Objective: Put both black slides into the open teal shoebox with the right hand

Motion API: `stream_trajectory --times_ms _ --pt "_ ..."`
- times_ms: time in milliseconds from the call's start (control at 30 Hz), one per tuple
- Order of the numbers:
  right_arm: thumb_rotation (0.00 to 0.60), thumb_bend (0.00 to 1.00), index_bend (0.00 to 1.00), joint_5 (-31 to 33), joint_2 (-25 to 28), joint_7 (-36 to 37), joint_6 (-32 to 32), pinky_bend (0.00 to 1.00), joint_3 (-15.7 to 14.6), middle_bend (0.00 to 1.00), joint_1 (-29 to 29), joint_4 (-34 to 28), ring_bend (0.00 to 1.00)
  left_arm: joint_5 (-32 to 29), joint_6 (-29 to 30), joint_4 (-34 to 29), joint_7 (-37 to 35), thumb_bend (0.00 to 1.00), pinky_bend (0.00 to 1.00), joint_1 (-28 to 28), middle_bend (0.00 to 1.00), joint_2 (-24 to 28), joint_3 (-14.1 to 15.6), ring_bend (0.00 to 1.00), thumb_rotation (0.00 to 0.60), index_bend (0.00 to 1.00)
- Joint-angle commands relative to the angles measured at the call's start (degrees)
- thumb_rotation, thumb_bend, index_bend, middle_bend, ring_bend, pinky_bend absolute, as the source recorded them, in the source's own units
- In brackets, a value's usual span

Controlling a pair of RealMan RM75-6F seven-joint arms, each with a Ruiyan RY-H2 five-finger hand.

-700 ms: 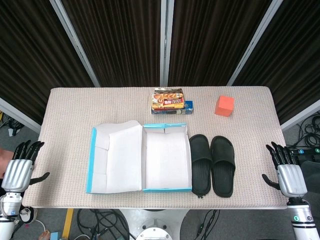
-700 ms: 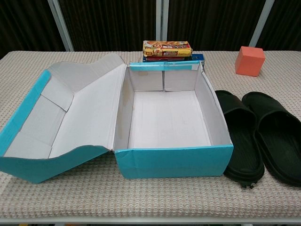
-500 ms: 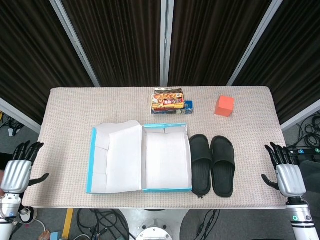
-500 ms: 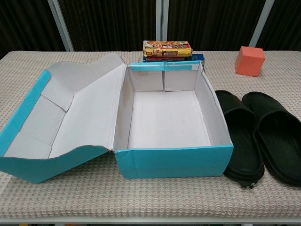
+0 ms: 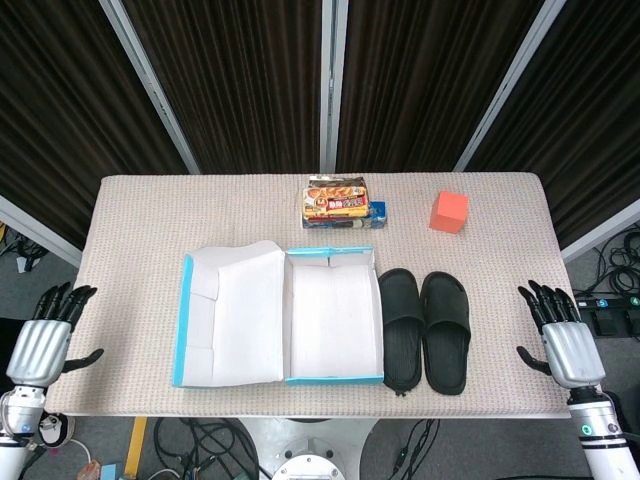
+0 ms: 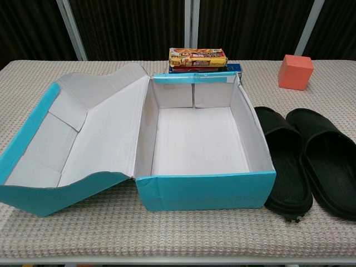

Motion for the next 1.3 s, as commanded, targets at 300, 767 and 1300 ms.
stream_trajectory --times_ms 300,767,1300 --pt "0.6 0.12 0.0 11.0 12.4 1.4 -27.0 0.0 5.9 0.01 16.0 -16.3 0.0 0.0 0.3 -1.9 -0.3 0.13 0.07 0.6 0.11 1.0 0.4 0.0 0.6 0.1" --pt "0.6 0.13 0.0 32.8 6.7 -10.1 -43.9 0.0 5.5 0.0 32.0 -15.0 0.0 -0.8 -2.5 0.2 -3.2 0.13 0.07 0.3 0.11 2.2 1.3 0.0 0.6 0.1" --pt "0.6 0.12 0.0 58.1 5.2 -16.4 -48.7 0.0 -2.2 0.0 48.3 -14.8 0.0 0.1 -2.6 2.1 -6.3 0.13 0.06 0.8 0.11 2.2 2.2 0.0 0.6 0.1"
